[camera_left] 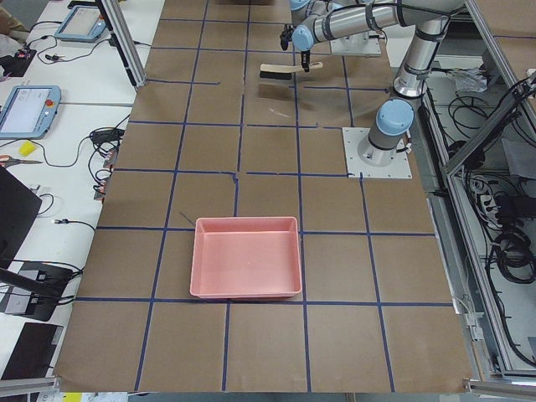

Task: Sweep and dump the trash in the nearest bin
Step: 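Tip the dustpan over the bin with the right gripper while the left withdraws the brush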

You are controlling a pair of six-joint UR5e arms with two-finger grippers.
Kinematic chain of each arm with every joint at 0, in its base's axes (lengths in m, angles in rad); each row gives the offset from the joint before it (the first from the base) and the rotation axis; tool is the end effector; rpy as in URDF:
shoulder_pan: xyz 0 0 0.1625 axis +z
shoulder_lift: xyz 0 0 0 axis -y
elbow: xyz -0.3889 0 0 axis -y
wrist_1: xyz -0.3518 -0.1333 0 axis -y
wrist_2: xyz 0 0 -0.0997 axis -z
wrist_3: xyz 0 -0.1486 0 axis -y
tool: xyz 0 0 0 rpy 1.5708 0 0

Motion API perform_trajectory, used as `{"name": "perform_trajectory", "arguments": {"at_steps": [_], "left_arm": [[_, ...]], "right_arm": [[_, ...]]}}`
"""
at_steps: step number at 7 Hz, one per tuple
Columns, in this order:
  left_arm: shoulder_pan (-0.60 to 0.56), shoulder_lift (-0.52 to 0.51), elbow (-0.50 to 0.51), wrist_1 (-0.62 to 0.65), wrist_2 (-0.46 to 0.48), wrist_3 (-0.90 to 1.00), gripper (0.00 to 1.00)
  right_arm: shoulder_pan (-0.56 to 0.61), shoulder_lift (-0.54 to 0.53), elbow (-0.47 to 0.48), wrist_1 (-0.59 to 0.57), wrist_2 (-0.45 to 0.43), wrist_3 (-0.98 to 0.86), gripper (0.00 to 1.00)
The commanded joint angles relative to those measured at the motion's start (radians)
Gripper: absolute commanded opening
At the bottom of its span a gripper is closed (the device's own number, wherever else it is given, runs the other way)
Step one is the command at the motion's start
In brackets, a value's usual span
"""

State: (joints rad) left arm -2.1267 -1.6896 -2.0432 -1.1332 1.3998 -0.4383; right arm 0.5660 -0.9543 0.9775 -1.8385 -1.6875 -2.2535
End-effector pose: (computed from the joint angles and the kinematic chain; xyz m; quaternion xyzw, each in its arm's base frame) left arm -0.3533 -0.2682 0.1926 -0.0518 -0.9921 -0.1078 0.0384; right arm -0.5362 -0.4781 0.3526 0.5735 -0.8081 -0.0649 0.1182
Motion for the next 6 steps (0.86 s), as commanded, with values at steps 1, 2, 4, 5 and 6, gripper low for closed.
{"name": "perform_trajectory", "arguments": {"at_steps": [1,2,4,5,6], "left_arm": [[0.02,0.002,-0.02,-0.005,-0.001,-0.013,0.0],[0.019,0.002,-0.038,0.003,-0.001,-0.014,0.0],[0.019,0.002,-0.042,0.003,-0.001,-0.037,0.0],[0.019,0.002,-0.048,0.003,-0.001,-0.039,0.0],[0.019,0.002,-0.049,0.004,-0.002,-0.039,0.0]], "right_arm": [[0.064,-0.026,0.11,-0.19,-0.118,-0.052,0.0],[0.066,-0.046,0.115,-0.195,-0.127,-0.067,0.0],[0.068,-0.098,0.115,-0.139,-0.126,-0.077,0.0],[0.077,-0.147,0.113,-0.087,-0.124,-0.069,0.0],[0.086,-0.222,0.115,0.012,-0.111,-0.051,0.0]]}}
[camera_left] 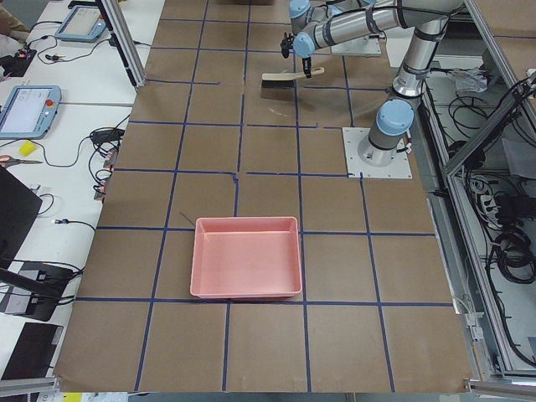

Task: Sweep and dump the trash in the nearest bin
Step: 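Bring the empty dustpan back over the table with the right gripper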

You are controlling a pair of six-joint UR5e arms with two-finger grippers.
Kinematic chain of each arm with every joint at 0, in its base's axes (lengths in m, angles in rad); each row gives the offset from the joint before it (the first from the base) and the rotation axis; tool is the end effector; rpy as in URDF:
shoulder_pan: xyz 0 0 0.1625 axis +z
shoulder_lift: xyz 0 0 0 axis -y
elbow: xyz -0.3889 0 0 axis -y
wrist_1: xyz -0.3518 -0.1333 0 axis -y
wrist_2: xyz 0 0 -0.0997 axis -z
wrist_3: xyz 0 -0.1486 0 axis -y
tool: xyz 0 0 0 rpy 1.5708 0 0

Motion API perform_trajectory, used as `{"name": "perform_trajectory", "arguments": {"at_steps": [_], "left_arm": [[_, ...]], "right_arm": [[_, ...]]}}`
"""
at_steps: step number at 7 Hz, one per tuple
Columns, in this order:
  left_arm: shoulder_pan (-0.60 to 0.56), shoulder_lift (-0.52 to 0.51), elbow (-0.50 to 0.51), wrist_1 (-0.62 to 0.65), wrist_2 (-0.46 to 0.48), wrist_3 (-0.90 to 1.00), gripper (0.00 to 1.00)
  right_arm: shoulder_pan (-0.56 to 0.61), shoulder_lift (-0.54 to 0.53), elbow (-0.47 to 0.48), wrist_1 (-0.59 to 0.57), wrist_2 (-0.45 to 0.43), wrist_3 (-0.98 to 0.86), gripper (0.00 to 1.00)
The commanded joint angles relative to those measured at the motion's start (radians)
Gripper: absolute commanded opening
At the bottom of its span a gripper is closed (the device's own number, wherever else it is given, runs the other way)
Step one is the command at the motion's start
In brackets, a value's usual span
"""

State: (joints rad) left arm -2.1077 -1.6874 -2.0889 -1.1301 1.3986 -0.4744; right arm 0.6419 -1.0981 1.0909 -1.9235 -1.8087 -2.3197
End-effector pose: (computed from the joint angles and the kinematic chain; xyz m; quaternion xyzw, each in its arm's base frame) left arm -0.3401 -0.2609 0.1773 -0.0227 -0.9914 -0.1259 0.0281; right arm -0.4802 -0.4817 0.4112 0.6096 -0.7637 -0.1261 0.1712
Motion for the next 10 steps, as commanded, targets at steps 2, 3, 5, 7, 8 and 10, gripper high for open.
{"name": "perform_trajectory", "arguments": {"at_steps": [2,3,5,7,8,10], "left_arm": [[0.002,-0.003,-0.003,0.001,-0.001,-0.003,0.01],[0.002,-0.003,-0.003,0.003,-0.001,-0.003,0.01],[-0.018,0.024,-0.005,-0.002,-0.009,-0.059,0.01],[-0.021,0.122,-0.077,-0.019,-0.032,-0.069,0.01],[-0.023,0.139,-0.103,-0.019,-0.033,-0.081,0.01],[-0.035,0.13,-0.106,-0.017,-0.053,-0.127,0.01]], "right_arm": [[0.053,-0.214,0.062,0.355,0.119,0.217,0.0],[0.112,-0.277,0.151,0.406,0.144,0.32,0.0],[0.249,-0.373,0.394,0.358,0.198,0.669,0.0],[0.429,-0.381,0.51,0.255,0.242,1.006,0.0],[0.534,-0.362,0.526,0.17,0.227,1.07,0.0],[0.674,-0.318,0.546,0.083,0.183,1.261,0.0]]}}
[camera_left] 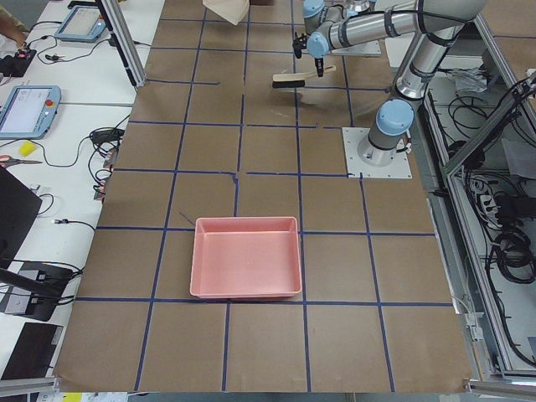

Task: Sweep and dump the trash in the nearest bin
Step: 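Bring the empty dustpan back over the table with the right gripper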

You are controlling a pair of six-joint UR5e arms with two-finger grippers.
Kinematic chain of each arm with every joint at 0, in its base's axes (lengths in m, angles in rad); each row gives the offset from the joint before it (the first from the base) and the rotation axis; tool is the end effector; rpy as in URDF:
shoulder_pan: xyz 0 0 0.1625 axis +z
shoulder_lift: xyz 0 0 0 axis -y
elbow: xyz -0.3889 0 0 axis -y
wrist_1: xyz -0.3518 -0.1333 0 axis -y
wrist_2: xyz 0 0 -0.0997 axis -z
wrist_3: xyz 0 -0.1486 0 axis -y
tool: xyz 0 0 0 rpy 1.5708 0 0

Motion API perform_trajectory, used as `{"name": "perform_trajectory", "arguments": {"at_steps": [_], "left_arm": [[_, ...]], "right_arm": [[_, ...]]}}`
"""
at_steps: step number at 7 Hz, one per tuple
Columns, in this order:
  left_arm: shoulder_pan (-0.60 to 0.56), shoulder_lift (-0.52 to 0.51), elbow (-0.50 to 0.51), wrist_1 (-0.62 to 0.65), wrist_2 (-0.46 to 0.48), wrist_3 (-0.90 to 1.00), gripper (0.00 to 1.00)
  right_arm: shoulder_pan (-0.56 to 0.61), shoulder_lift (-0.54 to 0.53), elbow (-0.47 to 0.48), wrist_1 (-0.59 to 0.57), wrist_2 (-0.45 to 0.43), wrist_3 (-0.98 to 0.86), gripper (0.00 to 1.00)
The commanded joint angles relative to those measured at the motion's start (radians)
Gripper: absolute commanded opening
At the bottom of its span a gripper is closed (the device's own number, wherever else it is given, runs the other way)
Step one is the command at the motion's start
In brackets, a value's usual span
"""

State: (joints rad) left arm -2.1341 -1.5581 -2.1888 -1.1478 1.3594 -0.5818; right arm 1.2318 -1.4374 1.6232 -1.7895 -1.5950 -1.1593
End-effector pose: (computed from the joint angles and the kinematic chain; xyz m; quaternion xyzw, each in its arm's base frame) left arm -0.3292 -0.2132 0.1902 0.0188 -0.9902 -0.1330 0.0393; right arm -0.0446 -0.5166 0.3378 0.3985 -0.9169 0.0038 0.0201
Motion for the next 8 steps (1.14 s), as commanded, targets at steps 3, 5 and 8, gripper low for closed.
{"name": "perform_trajectory", "arguments": {"at_steps": [3,5,8], "left_arm": [[-0.044,-0.031,-0.006,0.032,-0.019,-0.023,0.01],[-0.044,-0.033,-0.008,0.034,-0.019,-0.018,0.01],[-0.044,-0.034,-0.006,0.04,-0.019,0.012,0.97]], "right_arm": [[0.115,0.044,0.027,-0.102,-0.043,0.133,0.0],[0.115,0.064,0.029,-0.139,-0.037,0.132,0.0],[0.115,0.066,0.03,-0.137,-0.04,0.132,0.0]]}}
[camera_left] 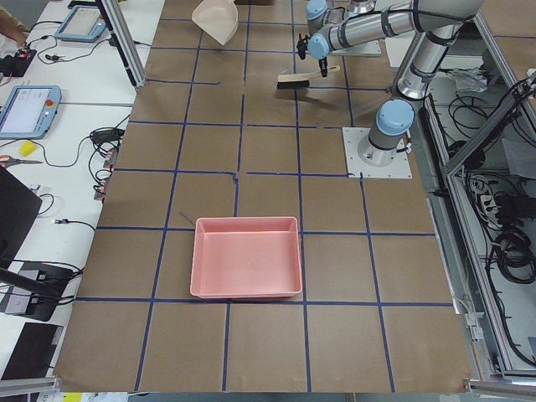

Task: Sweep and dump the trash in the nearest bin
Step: 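Bring the empty dustpan back over the table with the right gripper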

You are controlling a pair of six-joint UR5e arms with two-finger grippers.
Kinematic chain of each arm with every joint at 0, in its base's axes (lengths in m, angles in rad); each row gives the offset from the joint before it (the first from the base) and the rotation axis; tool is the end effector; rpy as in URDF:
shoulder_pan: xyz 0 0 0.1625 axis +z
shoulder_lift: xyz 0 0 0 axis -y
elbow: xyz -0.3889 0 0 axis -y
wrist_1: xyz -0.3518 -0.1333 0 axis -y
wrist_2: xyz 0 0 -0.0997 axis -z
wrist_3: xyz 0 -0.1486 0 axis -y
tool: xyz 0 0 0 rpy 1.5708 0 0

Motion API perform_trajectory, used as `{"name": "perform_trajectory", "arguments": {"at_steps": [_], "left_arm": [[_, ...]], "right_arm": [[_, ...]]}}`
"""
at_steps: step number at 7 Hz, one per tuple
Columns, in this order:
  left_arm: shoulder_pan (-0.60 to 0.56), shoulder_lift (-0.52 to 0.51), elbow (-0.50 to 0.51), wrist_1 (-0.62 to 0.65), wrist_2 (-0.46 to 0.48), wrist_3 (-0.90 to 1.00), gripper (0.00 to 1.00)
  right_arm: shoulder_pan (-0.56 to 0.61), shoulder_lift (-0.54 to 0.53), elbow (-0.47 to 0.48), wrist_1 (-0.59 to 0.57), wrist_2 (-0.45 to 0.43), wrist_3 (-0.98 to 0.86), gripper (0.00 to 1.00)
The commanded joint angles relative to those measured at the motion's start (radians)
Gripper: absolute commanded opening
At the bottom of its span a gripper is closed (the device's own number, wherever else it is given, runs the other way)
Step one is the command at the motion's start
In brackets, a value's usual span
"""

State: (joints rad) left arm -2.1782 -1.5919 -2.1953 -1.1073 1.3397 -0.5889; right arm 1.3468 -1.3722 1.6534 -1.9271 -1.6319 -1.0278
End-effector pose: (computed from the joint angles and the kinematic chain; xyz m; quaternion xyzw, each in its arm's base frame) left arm -0.3435 -0.2010 0.1793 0.0013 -0.9893 -0.1393 0.0440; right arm 0.0044 -0.5397 0.3057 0.3897 -0.9197 0.0125 0.0467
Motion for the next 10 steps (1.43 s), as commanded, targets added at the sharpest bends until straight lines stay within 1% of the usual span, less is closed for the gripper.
{"name": "perform_trajectory", "arguments": {"at_steps": [1,5,6,7,8,9,10], "left_arm": [[0.001,0.0,0.002,-0.002,0.0,0.046,1.0],[0.017,0.013,0.032,0.003,-0.001,0.064,1.0],[0.023,0.023,0.07,-0.009,0.009,0.066,1.0],[0.046,0.027,0.134,-0.049,0.016,0.102,1.0],[0.093,0.03,0.2,-0.137,0.104,0.209,1.0],[0.16,0.035,0.25,-0.194,0.142,0.324,1.0],[0.234,0.036,0.288,-0.225,0.156,0.41,1.0]], "right_arm": [[-0.001,0.004,0.0,0.0,0.0,-0.001,0.0],[-0.001,-0.001,-0.009,-0.012,0.0,0.024,0.0],[0.0,0.001,-0.007,-0.009,0.01,0.138,0.0],[0.0,0.005,-0.004,-0.007,0.07,0.284,0.0],[0.002,0.01,-0.004,-0.003,0.124,0.463,0.0],[0.032,0.01,-0.004,-0.001,0.194,0.583,0.0],[0.098,0.01,-0.004,-0.021,0.205,0.689,0.0]]}}
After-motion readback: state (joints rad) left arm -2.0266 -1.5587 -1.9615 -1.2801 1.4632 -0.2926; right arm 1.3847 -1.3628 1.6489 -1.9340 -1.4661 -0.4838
